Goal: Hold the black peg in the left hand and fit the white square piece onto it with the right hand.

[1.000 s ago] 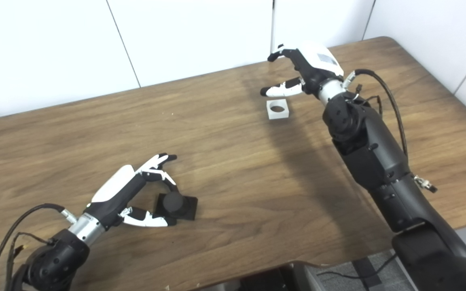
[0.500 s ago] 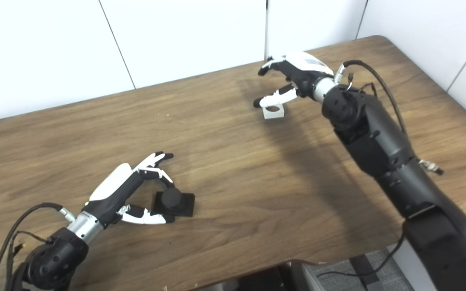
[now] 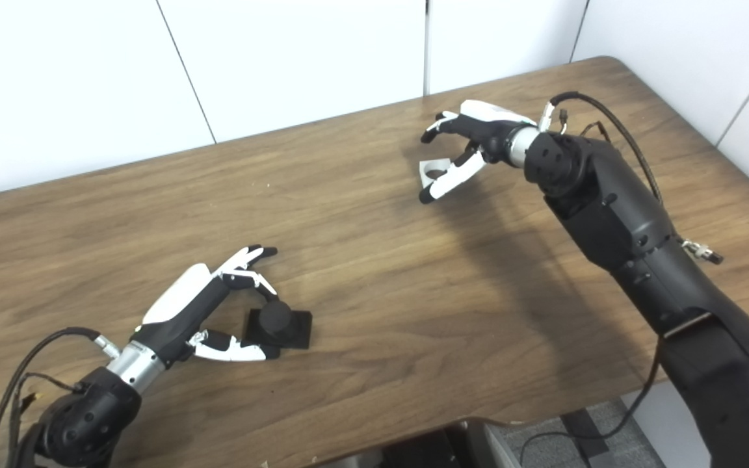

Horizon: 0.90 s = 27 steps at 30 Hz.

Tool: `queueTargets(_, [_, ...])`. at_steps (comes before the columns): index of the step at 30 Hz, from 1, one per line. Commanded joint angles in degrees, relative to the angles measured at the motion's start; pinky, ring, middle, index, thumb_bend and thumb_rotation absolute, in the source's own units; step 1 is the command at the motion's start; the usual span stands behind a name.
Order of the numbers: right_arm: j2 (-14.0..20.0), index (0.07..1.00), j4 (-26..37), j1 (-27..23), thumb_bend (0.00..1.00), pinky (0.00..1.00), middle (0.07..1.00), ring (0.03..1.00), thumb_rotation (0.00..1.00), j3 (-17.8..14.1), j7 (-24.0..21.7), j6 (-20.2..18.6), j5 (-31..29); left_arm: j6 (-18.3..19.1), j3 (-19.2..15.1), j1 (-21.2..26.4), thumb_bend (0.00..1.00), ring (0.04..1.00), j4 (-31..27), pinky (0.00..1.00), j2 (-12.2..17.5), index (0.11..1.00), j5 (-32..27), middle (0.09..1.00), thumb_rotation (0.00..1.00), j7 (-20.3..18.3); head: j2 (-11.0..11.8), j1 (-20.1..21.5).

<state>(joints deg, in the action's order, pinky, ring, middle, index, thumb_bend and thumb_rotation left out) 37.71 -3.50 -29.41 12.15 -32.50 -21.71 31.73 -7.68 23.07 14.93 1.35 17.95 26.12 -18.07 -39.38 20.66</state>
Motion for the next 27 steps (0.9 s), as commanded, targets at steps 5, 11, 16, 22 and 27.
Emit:
queueTargets(5, [1.6,0.867,-0.7,-3.8,0.99,0.85,1.000,1.000,0.42,-0.4,0.5,0.3,-0.1,3.3,0.9,-1.6,0.52,1.000,2.4,0.91,1.8,0.492,3.2,0.959,0.06,-1.8,-0.2,0.0])
queueTargets(11, [1.4,0.873,-2.2,-4.1,0.97,0.86,1.000,1.000,0.41,-0.3,1.0,0.7,-0.1,3.7,1.0,-1.9,0.52,1.000,2.1,0.92,1.8,0.492,3.2,0.959,0.06,-1.9,-0.2,-0.1])
queueTargets(16, [1.2,0.876,-2.8,-4.0,0.96,0.87,1.000,1.000,0.42,-0.1,1.5,1.1,0.2,3.7,1.0,-2.1,0.52,1.000,2.1,0.93,1.8,0.492,3.1,0.960,0.06,-2.0,-0.2,-0.1])
queueTargets(22, [0.7,0.869,-4.2,-4.0,0.91,0.90,1.000,1.000,0.39,0.3,2.9,2.0,0.6,3.7,0.8,-2.2,0.52,1.000,2.3,0.94,1.7,0.492,2.9,0.964,0.06,-1.9,-0.2,-0.4])
queueTargets(27, [0.2,0.848,-5.8,-4.3,0.85,0.92,1.000,1.000,0.34,1.8,4.5,3.1,1.9,3.8,0.8,-2.3,0.52,1.000,2.0,0.94,1.6,0.492,2.9,0.965,0.06,-2.0,-0.4,-0.7])
